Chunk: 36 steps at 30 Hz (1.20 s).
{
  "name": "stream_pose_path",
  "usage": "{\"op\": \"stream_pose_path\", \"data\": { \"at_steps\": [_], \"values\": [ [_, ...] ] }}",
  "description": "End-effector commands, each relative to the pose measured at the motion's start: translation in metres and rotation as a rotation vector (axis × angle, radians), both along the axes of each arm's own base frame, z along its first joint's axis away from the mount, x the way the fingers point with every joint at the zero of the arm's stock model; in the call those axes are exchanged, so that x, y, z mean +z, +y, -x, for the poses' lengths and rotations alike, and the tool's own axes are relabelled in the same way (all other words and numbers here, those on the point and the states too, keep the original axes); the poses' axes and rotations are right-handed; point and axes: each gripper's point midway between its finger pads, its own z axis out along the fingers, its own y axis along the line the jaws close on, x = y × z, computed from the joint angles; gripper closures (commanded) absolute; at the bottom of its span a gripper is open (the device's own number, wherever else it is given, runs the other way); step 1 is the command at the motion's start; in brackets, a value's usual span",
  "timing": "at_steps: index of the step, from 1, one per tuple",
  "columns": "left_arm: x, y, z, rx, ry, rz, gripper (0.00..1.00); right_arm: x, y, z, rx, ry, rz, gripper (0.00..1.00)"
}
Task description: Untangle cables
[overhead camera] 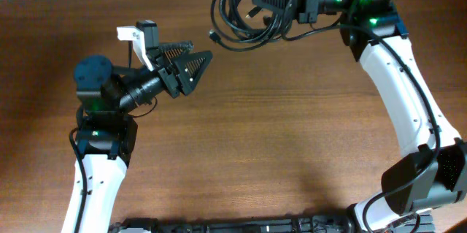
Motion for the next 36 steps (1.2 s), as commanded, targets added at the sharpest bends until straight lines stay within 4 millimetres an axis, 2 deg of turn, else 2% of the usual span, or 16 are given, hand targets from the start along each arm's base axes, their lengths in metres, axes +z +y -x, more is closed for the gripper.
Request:
{"op": "stream_pose_path", "data": {
  "at_steps": [1, 4, 12, 17, 22, 23, 27, 36],
  "values": [
    [0.011, 0.003, -0.004, 0.028, -0.079, -0.023, 0.16, 0.011, 0.013, 0.016, 0.052, -0.023, -0.005, 0.96],
    [0.011, 0.003, -0.004, 0.026, -0.121, -0.052, 0.21, 0.011, 0.020, 0.021, 0.073, -0.023, -0.005, 0.96],
    [0.012, 0.002, -0.003, 0.020, -0.128, -0.052, 0.18, 0.013, 0.046, 0.039, 0.142, -0.045, -0.009, 0.96],
    [0.014, 0.001, -0.002, 0.010, -0.133, -0.045, 0.18, 0.013, 0.046, 0.039, 0.143, -0.044, -0.009, 0.96],
    [0.027, -0.009, 0.015, -0.102, -0.209, -0.034, 0.18, 0.013, 0.046, 0.039, 0.141, -0.045, -0.009, 0.96],
    [0.027, -0.011, 0.018, -0.124, -0.209, -0.033, 0.12, 0.013, 0.045, 0.039, 0.141, -0.054, -0.009, 0.96],
    [0.027, -0.016, 0.027, -0.186, -0.211, -0.029, 0.07, 0.013, 0.045, 0.039, 0.140, -0.071, -0.011, 0.96],
    [0.026, -0.019, 0.038, -0.256, -0.213, -0.026, 0.08, 0.013, 0.044, 0.039, 0.143, -0.070, -0.010, 0.96]
  ]
}}
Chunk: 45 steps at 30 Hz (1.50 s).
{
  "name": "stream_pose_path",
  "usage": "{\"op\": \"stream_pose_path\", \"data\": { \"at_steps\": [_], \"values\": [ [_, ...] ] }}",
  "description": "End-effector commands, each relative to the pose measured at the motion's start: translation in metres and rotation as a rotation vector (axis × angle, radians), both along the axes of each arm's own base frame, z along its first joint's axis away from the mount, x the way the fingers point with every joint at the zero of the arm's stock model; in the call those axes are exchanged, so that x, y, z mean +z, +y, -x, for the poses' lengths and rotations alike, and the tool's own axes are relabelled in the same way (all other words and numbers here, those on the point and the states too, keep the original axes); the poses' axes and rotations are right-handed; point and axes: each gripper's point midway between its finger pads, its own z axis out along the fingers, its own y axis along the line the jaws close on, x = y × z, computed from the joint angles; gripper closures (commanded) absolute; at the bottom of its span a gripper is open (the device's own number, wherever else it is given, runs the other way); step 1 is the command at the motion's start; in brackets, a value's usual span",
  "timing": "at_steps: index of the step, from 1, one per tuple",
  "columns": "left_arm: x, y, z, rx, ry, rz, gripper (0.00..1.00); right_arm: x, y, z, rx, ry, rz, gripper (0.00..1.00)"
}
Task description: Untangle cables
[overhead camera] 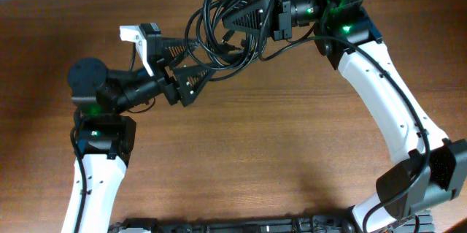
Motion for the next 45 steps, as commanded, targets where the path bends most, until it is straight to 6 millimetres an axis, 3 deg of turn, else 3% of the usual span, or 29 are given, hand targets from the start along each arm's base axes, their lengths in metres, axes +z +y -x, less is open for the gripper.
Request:
{"op": "stream_pose_path", "data": {
  "at_steps": [1, 19, 23, 29, 45],
  "values": [
    [0.005, -0.002, 0.012, -0.072, -0.030, -0.006, 0.07, 0.012, -0.002, 0.000, -0.024, -0.053, -0.014, 0.96],
    [-0.001, 0.014, 0.001, -0.009, 0.014, -0.007, 0.09, 0.012, -0.004, 0.001, -0.018, -0.054, -0.013, 0.96],
    [-0.009, 0.008, 0.018, -0.111, -0.068, -0.061, 0.14, 0.012, -0.004, 0.001, -0.014, -0.054, -0.013, 0.96],
    [-0.018, 0.015, 0.001, -0.003, -0.011, -0.072, 0.04, 0.011, -0.004, 0.003, -0.005, -0.053, -0.012, 0.96],
    [-0.004, 0.017, -0.007, 0.045, -0.008, -0.025, 0.01, 0.011, 0.003, 0.011, 0.028, -0.053, -0.012, 0.96]
  ]
}}
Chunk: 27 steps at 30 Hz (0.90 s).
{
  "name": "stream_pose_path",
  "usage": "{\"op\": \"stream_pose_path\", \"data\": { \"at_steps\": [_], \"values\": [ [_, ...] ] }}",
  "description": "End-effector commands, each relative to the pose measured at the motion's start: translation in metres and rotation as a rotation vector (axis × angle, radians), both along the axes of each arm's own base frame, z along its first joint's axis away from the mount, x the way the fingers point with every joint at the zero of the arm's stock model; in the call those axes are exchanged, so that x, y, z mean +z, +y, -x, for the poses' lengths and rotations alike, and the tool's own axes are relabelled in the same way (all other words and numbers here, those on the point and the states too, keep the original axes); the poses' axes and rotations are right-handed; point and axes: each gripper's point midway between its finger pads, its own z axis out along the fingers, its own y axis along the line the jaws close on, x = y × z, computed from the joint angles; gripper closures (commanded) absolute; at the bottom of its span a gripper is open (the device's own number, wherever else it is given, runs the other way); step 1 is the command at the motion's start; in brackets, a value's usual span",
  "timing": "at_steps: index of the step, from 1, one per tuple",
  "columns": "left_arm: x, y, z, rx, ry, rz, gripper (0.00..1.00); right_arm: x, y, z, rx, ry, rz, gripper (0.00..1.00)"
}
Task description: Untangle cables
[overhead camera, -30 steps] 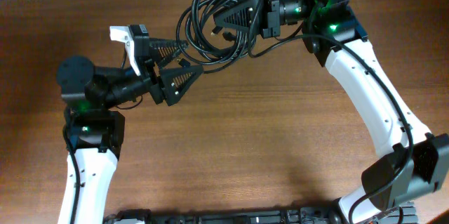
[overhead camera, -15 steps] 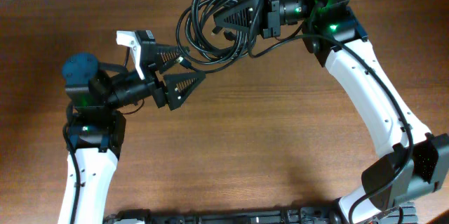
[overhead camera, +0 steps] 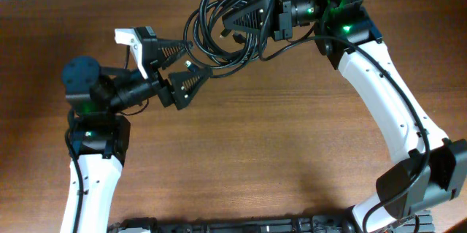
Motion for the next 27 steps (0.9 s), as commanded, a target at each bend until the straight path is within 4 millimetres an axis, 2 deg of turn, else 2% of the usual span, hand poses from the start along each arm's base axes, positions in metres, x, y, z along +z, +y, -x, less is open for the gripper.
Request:
{"op": "stream_pose_path", "data": {
  "at_steps": [1, 9, 27],
  "values": [
    [0.006, 0.003, -0.005, 0.033, 0.017, 0.020, 0.01, 0.011, 0.003, 0.010, 0.027, -0.049, -0.012, 0.96],
    [0.006, 0.007, -0.011, 0.079, 0.059, 0.042, 0.01, 0.011, 0.011, 0.018, 0.053, -0.048, -0.012, 0.96],
    [0.006, 0.008, -0.013, 0.086, 0.058, 0.042, 0.02, 0.008, 0.034, 0.039, 0.125, -0.063, -0.016, 0.96]
  ]
}}
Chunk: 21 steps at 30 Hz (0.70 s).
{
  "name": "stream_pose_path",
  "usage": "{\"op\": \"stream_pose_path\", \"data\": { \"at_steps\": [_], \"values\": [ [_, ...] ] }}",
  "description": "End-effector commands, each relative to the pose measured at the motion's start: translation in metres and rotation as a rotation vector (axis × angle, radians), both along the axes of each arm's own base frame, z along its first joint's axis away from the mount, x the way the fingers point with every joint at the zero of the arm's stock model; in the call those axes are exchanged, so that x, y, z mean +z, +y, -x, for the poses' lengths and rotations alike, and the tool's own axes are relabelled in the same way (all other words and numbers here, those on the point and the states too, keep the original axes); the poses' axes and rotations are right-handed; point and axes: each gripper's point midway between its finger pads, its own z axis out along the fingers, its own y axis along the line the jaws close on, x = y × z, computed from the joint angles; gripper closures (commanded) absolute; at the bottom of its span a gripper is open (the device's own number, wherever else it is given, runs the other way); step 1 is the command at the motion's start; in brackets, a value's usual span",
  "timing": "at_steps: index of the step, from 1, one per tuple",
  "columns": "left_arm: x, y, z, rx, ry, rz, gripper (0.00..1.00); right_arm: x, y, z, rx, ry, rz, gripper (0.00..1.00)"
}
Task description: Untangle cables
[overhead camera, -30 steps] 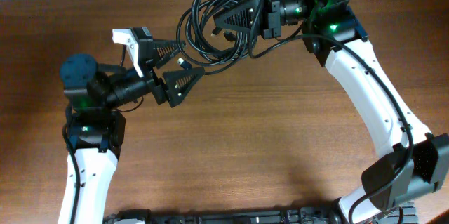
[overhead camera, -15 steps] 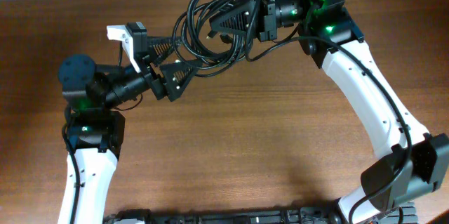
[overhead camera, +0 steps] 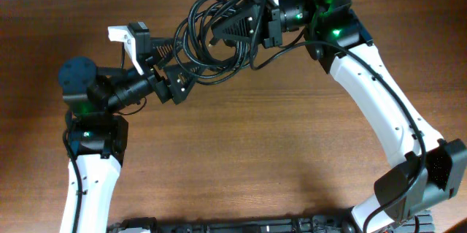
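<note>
A tangled bundle of black cables (overhead camera: 206, 43) hangs at the far middle of the table, with small plug ends showing among its loops. My right gripper (overhead camera: 237, 21) comes in from the right and is shut on the bundle's right side. From the left, my left gripper (overhead camera: 174, 63) stands open. Its fingers (overhead camera: 163, 46) straddle the bundle's left loops, one above and one below. One loose cable loops back under the right wrist (overhead camera: 281, 39).
The brown wooden table (overhead camera: 255, 153) lies under both arms. A pale wall strip runs along the table's far edge. The right arm's white link (overhead camera: 379, 94) slants down the right side, and the left arm's base stands at the lower left.
The right gripper has carried the bundle a little further left. The left gripper has also shifted left, and the bundle's left loops now lie deeper between its open fingers.
First the right gripper held the bundle at the far right of centre, apart from the left gripper. Then the bundle was further left, its loops reaching the widened left fingers. It stayed so, and now both have shifted slightly left with the loops between the left fingers.
</note>
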Motion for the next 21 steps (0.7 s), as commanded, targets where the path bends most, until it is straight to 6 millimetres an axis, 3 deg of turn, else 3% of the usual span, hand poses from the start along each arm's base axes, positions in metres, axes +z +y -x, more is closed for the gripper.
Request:
{"op": "stream_pose_path", "data": {
  "at_steps": [1, 9, 16, 21],
  "values": [
    [0.0050, -0.0004, -0.0028, 0.022, -0.002, 0.008, 0.04, 0.0082, 0.0138, 0.0213, 0.064, -0.039, -0.012, 0.96],
    [0.0050, 0.0009, -0.0050, 0.036, -0.002, 0.007, 0.16, 0.0056, 0.0140, 0.0216, 0.068, -0.021, -0.005, 0.96],
    [0.0050, 0.0009, -0.0050, 0.036, -0.002, 0.007, 0.56, 0.0057, 0.0140, 0.0216, 0.068, -0.021, -0.005, 0.96],
    [0.0021, -0.0019, -0.0003, 0.005, 0.016, 0.007, 0.62, 0.0057, 0.0113, 0.0189, 0.059, -0.021, -0.005, 0.96]
  ]
}}
